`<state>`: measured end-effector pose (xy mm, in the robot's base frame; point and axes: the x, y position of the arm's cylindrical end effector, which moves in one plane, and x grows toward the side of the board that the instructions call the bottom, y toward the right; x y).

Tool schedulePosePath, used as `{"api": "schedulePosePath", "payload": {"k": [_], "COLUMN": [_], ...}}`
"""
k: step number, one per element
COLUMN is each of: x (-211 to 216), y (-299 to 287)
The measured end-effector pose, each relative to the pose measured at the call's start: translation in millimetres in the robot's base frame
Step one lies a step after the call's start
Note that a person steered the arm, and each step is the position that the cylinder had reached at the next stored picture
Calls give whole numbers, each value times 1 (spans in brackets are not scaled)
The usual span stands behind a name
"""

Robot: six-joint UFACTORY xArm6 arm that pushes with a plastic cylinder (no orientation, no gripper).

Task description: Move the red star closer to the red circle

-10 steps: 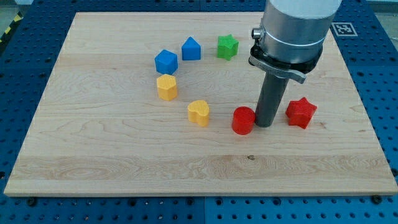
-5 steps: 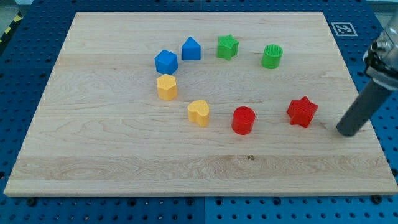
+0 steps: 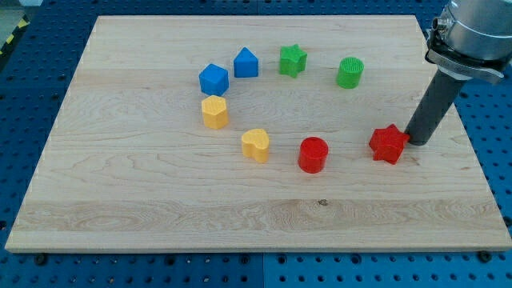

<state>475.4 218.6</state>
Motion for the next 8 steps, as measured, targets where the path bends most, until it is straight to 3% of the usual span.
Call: {"api": "schedulePosePath", "payload": {"k": [8], "x": [39], "y": [-42]}}
